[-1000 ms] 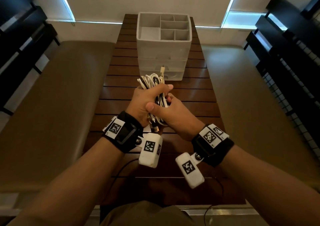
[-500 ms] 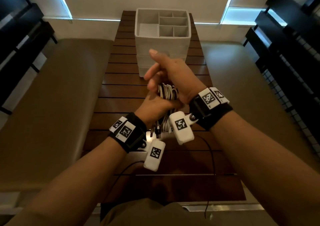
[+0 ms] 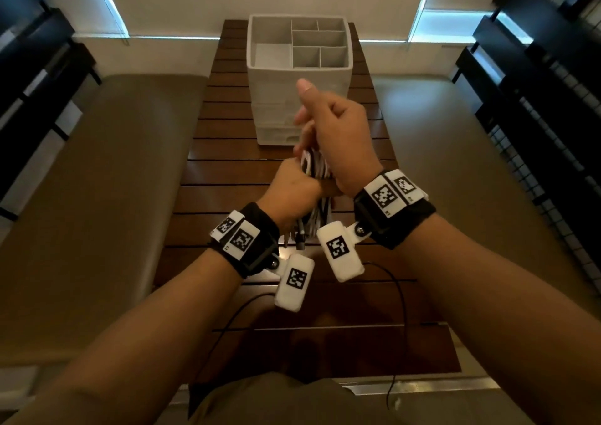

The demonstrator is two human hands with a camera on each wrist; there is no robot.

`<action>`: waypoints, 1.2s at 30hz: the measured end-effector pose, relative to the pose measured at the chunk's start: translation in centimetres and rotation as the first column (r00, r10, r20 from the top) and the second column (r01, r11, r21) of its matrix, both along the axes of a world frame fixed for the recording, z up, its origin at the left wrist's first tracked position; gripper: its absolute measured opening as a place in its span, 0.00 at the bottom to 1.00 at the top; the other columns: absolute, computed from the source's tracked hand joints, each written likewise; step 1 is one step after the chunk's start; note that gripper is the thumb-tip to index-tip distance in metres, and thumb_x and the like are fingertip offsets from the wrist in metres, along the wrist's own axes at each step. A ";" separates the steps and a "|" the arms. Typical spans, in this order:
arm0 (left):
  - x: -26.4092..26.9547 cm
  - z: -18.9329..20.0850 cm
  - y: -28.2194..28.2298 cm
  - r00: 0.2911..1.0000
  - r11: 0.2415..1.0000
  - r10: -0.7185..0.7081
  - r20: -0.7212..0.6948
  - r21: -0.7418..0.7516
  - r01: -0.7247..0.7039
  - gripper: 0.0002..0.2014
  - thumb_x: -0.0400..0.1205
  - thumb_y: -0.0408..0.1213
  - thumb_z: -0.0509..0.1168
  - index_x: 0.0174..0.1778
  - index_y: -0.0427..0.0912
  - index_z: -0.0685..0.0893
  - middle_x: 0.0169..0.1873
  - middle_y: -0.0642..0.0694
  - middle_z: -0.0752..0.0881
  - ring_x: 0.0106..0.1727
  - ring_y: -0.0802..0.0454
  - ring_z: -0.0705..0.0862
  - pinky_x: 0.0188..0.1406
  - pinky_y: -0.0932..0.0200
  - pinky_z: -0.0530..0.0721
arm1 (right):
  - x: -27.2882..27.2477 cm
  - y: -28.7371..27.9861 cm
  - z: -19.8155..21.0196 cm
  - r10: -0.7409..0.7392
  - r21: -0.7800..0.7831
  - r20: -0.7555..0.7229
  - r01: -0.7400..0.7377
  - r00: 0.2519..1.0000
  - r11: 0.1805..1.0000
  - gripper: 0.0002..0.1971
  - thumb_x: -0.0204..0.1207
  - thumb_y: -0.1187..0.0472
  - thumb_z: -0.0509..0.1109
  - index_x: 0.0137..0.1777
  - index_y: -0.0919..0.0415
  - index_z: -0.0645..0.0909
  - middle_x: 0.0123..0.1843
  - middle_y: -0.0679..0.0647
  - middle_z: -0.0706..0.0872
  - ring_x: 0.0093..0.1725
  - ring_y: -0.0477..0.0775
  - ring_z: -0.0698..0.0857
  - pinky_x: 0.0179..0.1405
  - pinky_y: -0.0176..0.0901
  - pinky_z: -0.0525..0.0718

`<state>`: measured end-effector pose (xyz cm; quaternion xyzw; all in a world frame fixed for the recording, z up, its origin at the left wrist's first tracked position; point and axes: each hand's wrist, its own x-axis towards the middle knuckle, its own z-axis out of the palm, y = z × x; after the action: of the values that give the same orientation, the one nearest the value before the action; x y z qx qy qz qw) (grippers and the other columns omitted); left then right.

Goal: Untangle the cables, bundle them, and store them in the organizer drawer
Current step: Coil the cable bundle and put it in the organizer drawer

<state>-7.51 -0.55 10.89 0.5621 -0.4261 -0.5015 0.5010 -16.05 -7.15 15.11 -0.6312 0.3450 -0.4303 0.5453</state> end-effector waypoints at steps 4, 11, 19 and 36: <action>2.4 1.1 -0.6 0.973 0.989 0.143 -0.182 -0.002 -0.145 0.07 0.82 0.24 0.74 0.55 0.28 0.89 0.44 0.33 0.91 0.41 0.41 0.91 0.44 0.49 0.90 | -3.0 -0.5 -1.5 0.135 0.038 -0.239 -0.130 0.961 0.991 0.31 0.81 0.38 0.72 0.75 0.58 0.76 0.65 0.52 0.87 0.62 0.47 0.89 0.64 0.47 0.89; 1.6 2.4 -0.4 0.961 0.991 0.124 -0.247 -0.019 -0.133 0.07 0.81 0.28 0.76 0.48 0.30 0.85 0.34 0.32 0.86 0.33 0.42 0.88 0.37 0.51 0.90 | -3.9 3.2 -6.5 0.560 0.504 0.241 -0.595 0.793 0.626 0.33 0.80 0.54 0.76 0.82 0.65 0.71 0.75 0.72 0.82 0.74 0.73 0.83 0.74 0.68 0.82; 1.3 1.4 -0.6 0.968 0.984 0.175 -0.179 0.021 -0.174 0.08 0.81 0.29 0.76 0.43 0.31 0.84 0.32 0.32 0.85 0.29 0.45 0.86 0.34 0.54 0.87 | -4.1 3.2 -6.5 0.605 0.508 0.115 -0.571 0.788 0.645 0.13 0.85 0.59 0.73 0.60 0.71 0.82 0.42 0.63 0.85 0.31 0.54 0.83 0.22 0.40 0.82; 5.5 -0.5 -3.1 0.878 0.970 0.243 -0.412 0.085 -0.229 0.05 0.80 0.30 0.77 0.48 0.37 0.87 0.34 0.39 0.86 0.35 0.44 0.88 0.40 0.47 0.90 | -2.8 -0.7 -6.0 0.454 0.421 -0.023 -0.403 0.891 0.813 0.28 0.78 0.46 0.77 0.75 0.58 0.80 0.67 0.62 0.89 0.60 0.60 0.91 0.50 0.59 0.92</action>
<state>-1.99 -3.68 10.42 0.4974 -0.2284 -0.5528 0.6284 -18.88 -7.84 9.14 -0.5909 0.3079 -0.1759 0.7246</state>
